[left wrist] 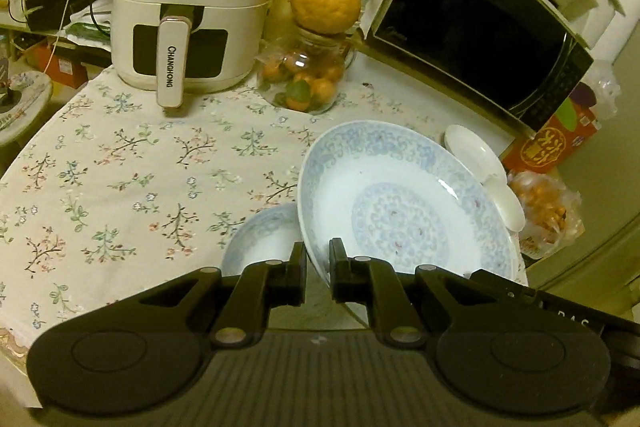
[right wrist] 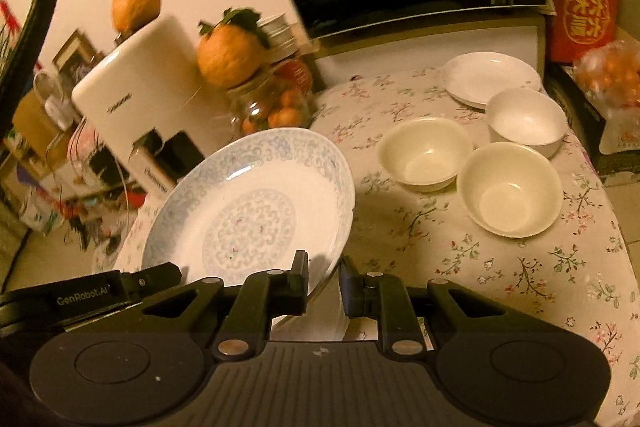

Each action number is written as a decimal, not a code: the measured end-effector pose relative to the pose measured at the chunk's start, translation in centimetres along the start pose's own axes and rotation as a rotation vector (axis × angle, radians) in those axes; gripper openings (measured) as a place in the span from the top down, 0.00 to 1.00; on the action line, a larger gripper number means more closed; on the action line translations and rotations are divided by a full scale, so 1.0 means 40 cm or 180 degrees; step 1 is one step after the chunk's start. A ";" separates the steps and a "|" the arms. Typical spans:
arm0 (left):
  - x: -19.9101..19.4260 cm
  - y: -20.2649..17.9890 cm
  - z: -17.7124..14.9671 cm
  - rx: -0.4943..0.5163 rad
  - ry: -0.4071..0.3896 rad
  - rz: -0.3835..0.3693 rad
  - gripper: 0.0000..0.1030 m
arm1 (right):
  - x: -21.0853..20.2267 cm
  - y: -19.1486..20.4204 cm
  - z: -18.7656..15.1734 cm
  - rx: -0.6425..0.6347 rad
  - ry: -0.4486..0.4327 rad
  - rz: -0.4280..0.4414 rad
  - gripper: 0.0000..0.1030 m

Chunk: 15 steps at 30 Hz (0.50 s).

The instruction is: Organize plates and bowls

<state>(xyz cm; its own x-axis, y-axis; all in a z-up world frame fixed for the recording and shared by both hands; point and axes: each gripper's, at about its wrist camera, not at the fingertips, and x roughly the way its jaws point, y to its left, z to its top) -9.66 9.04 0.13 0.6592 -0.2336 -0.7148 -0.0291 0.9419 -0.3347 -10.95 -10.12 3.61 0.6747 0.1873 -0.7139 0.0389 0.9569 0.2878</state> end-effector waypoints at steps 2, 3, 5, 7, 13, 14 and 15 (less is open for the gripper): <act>0.003 0.008 -0.005 0.0018 0.0017 0.0022 0.91 | 0.010 0.000 -0.008 -0.0019 0.0060 0.0020 0.84; 0.006 0.013 -0.008 0.0024 0.0033 0.0039 0.91 | 0.015 0.000 -0.015 -0.0027 0.0094 0.0031 0.84; 0.012 0.024 -0.014 0.0016 0.0068 0.0075 0.91 | 0.032 0.003 -0.025 -0.0033 0.0180 0.0031 0.84; 0.018 0.036 -0.018 -0.0012 0.0104 0.0106 0.91 | 0.046 0.005 -0.035 -0.0055 0.0255 0.0024 0.84; 0.034 0.051 -0.036 0.0009 0.0217 0.0224 0.91 | 0.081 0.016 -0.055 -0.0119 0.0457 0.0009 0.83; 0.038 0.053 -0.040 0.0015 0.0244 0.0241 0.91 | 0.082 0.019 -0.057 -0.0132 0.0479 -0.0001 0.83; 0.041 0.054 -0.044 0.0018 0.0267 0.0253 0.91 | 0.084 0.021 -0.060 -0.0146 0.0493 -0.0006 0.83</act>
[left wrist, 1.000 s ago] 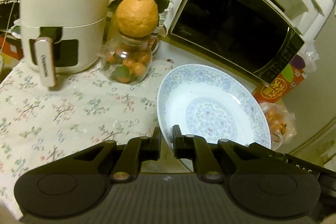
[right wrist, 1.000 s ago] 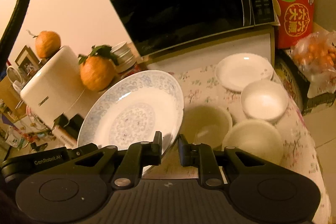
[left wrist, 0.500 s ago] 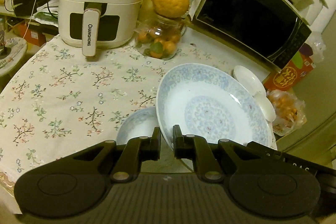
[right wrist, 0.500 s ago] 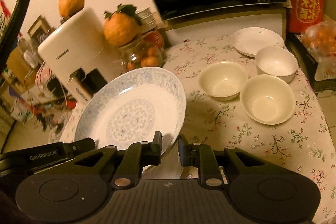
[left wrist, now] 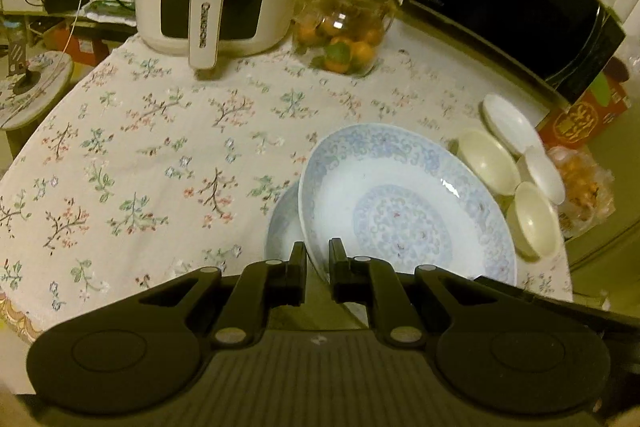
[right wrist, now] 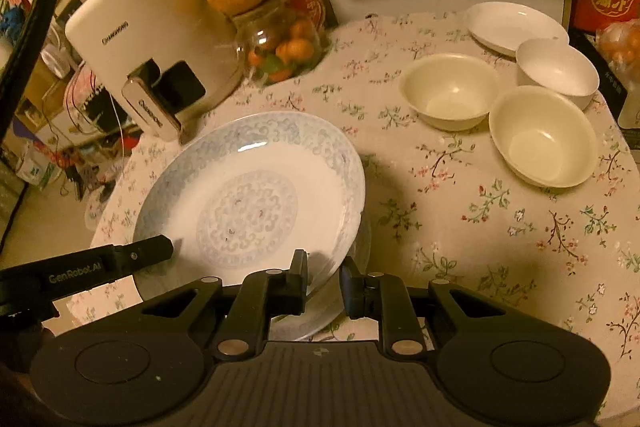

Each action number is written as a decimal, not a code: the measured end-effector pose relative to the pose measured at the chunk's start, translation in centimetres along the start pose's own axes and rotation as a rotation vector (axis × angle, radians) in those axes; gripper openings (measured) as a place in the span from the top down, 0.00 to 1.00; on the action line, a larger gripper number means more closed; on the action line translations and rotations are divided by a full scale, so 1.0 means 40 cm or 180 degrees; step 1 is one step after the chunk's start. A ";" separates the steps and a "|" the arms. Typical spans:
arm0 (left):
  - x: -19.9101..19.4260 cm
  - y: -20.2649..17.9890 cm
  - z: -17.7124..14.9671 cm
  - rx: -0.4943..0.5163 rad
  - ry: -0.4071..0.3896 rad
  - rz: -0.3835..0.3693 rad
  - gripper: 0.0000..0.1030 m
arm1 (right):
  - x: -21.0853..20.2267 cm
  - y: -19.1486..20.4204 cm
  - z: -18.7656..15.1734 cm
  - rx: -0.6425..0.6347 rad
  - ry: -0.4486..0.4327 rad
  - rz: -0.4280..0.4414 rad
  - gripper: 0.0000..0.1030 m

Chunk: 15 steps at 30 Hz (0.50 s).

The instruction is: Organize plates and bowls

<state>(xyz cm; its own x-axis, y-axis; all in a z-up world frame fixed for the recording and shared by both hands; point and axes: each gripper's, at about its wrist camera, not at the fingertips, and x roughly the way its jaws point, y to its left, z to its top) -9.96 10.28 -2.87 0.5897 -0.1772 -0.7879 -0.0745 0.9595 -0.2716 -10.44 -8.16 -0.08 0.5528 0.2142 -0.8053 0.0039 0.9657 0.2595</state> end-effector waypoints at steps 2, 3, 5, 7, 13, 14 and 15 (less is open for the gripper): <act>0.007 0.002 -0.006 -0.0001 0.0050 0.0022 0.91 | 0.004 0.003 -0.004 -0.0001 0.0034 -0.0016 0.83; 0.010 0.003 -0.009 0.0005 0.0071 0.0032 0.91 | 0.007 0.005 -0.005 -0.0004 0.0055 -0.0028 0.83; 0.017 0.002 -0.013 0.0032 0.0100 0.0063 0.91 | 0.012 0.008 -0.010 -0.0001 0.0098 -0.0057 0.83; 0.023 0.001 -0.016 0.0059 0.0121 0.0096 0.91 | 0.020 0.009 -0.015 0.0004 0.0155 -0.0077 0.83; 0.038 0.005 -0.021 0.0080 0.0178 0.0169 0.91 | 0.042 0.012 -0.024 -0.0005 0.0271 -0.0122 0.83; 0.040 0.005 -0.022 0.0083 0.0186 0.0180 0.91 | 0.045 0.012 -0.025 -0.0002 0.0283 -0.0125 0.83; 0.043 0.003 -0.023 0.0090 0.0194 0.0193 0.91 | 0.047 0.012 -0.023 0.0002 0.0294 -0.0130 0.83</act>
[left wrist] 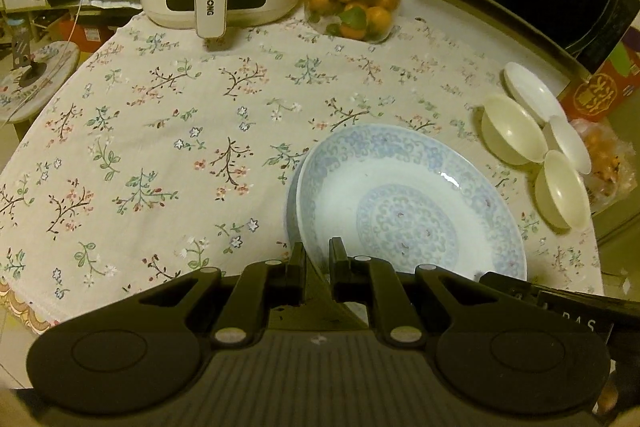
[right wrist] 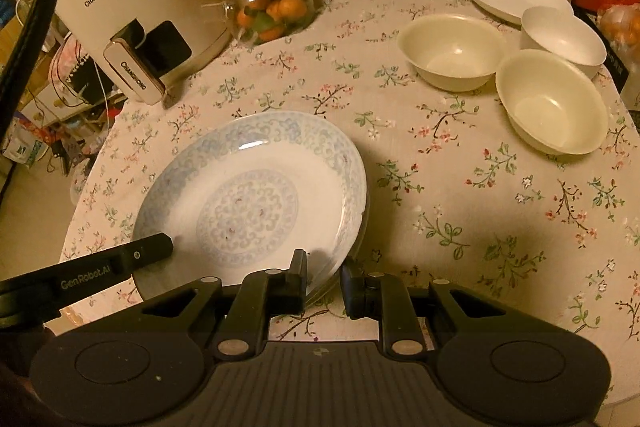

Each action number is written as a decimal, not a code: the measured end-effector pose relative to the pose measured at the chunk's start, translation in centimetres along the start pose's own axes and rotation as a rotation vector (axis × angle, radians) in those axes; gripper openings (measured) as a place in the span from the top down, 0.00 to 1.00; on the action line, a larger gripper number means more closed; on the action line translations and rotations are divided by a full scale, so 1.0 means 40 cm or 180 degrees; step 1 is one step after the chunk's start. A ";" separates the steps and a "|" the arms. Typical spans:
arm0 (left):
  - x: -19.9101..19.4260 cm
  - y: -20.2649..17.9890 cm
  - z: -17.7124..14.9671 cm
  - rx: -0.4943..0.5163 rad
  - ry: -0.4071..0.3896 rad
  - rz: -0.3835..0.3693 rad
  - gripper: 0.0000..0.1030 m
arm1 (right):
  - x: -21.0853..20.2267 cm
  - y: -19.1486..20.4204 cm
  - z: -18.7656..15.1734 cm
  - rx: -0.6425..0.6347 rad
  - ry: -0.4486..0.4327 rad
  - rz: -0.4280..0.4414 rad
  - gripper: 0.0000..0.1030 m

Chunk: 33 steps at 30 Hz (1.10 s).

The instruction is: Organize plates and bowls

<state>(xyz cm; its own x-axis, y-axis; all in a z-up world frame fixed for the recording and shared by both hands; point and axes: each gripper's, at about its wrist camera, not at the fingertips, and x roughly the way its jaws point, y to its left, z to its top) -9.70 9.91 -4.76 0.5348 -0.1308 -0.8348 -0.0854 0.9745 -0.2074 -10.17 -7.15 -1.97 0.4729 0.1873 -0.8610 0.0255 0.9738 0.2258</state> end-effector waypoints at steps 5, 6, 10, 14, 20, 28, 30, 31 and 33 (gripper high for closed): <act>0.008 -0.002 -0.004 0.0019 0.0035 0.0044 0.90 | 0.008 0.008 -0.001 -0.0028 0.0035 -0.0048 0.82; 0.010 -0.002 -0.005 0.0020 0.0043 0.0051 0.90 | 0.012 0.009 0.002 -0.0035 0.0040 -0.0053 0.82; 0.014 -0.004 -0.005 0.0032 0.0065 0.0077 0.90 | 0.020 0.012 0.002 -0.0032 0.0065 -0.0070 0.82; 0.019 -0.008 -0.005 0.0046 0.0068 0.0108 0.90 | 0.026 0.014 0.004 -0.0032 0.0074 -0.0093 0.82; 0.024 -0.012 -0.004 0.0062 0.0064 0.0138 0.90 | 0.032 0.017 0.003 -0.0023 0.0072 -0.0126 0.82; 0.024 -0.019 -0.006 0.0099 0.0035 0.0200 0.90 | 0.038 0.023 0.004 -0.0040 0.0088 -0.0164 0.82; 0.025 -0.022 -0.007 0.0128 0.0022 0.0222 0.89 | 0.042 0.024 0.004 -0.0048 0.0107 -0.0176 0.82; 0.025 -0.024 -0.008 0.0143 0.0015 0.0231 0.89 | 0.043 0.024 0.004 -0.0054 0.0106 -0.0184 0.82; 0.024 -0.028 -0.010 0.0194 -0.0006 0.0256 0.89 | 0.044 0.025 0.004 -0.0057 0.0102 -0.0193 0.82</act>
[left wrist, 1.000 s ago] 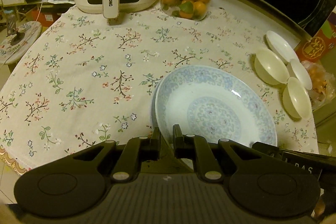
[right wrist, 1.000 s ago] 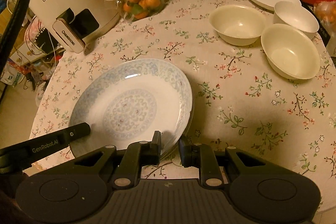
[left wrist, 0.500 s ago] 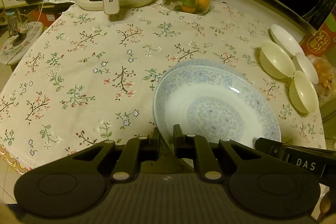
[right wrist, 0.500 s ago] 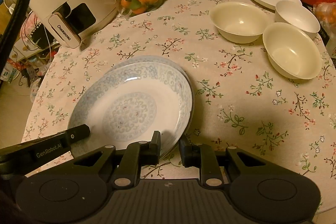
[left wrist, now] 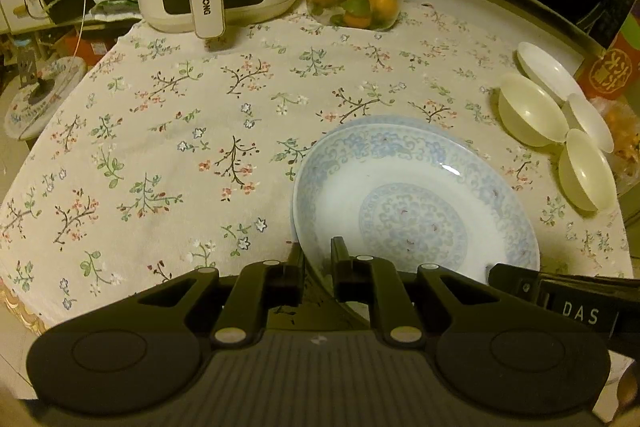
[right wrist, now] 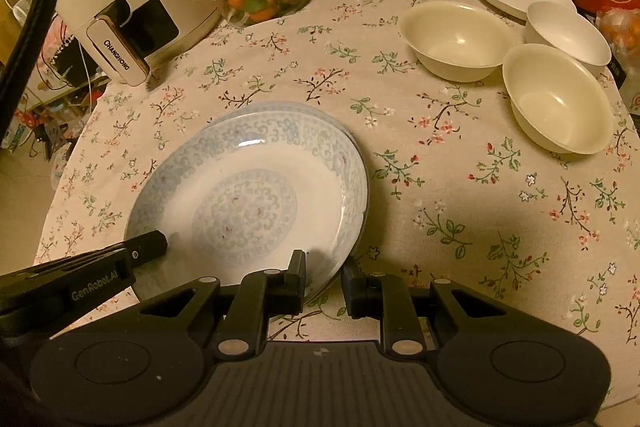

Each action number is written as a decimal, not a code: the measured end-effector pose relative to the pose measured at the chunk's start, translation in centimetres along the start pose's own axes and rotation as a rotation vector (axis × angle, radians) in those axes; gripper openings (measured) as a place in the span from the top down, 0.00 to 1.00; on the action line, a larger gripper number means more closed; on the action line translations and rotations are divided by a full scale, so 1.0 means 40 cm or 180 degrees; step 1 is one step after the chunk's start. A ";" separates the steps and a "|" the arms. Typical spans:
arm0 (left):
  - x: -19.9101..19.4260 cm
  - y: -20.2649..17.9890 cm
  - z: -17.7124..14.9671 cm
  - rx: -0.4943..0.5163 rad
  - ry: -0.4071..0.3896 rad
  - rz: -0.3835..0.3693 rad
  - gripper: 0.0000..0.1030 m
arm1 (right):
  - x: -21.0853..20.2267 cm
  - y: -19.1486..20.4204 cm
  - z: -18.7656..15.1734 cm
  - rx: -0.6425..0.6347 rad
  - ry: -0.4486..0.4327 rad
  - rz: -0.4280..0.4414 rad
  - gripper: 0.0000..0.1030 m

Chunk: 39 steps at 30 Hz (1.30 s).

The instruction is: Organize plates and bowls

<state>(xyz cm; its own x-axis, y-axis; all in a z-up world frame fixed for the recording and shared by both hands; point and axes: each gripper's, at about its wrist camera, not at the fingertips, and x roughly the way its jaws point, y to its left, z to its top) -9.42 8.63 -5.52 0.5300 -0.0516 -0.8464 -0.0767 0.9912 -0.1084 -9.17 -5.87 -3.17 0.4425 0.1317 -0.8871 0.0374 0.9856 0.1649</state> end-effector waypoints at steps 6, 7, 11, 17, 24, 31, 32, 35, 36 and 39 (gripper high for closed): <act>0.003 -0.010 -0.002 0.0119 -0.0061 0.0052 0.88 | 0.003 0.002 0.001 -0.0005 -0.0017 -0.0064 0.82; 0.004 -0.011 -0.002 0.0132 -0.0068 0.0061 0.88 | 0.003 0.003 0.002 -0.0010 -0.0018 -0.0072 0.82; 0.003 -0.016 -0.007 0.0176 -0.0096 0.0111 0.88 | 0.006 0.007 0.005 -0.0054 -0.0024 -0.0116 0.81; 0.001 -0.026 -0.012 0.0256 -0.0145 0.0188 0.87 | 0.010 0.011 0.005 -0.0091 -0.0016 -0.0160 0.81; 0.001 -0.040 -0.018 0.0337 -0.0190 0.0303 0.87 | 0.013 0.021 0.001 -0.0127 -0.0023 -0.0224 0.81; 0.008 -0.052 -0.026 0.0392 -0.0210 0.0446 0.87 | 0.020 0.027 -0.002 -0.0151 -0.0015 -0.0295 0.80; 0.008 -0.053 -0.026 0.0393 -0.0211 0.0457 0.87 | 0.021 0.028 -0.003 -0.0159 -0.0015 -0.0303 0.80; 0.010 -0.055 -0.028 0.0407 -0.0208 0.0491 0.87 | 0.022 0.029 -0.002 -0.0150 -0.0013 -0.0312 0.80; 0.012 -0.056 -0.029 0.0407 -0.0204 0.0508 0.87 | 0.022 0.029 -0.002 -0.0149 -0.0014 -0.0315 0.80; 0.019 -0.055 -0.032 0.0387 -0.0166 0.0533 0.87 | 0.023 0.032 -0.005 -0.0162 -0.0025 -0.0338 0.80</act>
<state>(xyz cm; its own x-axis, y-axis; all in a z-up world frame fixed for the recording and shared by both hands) -9.91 6.25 -6.59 0.5616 0.1185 -0.8189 -0.0666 0.9930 0.0980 -8.89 -4.47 -3.84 0.4455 0.0257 -0.8949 0.0389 0.9981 0.0480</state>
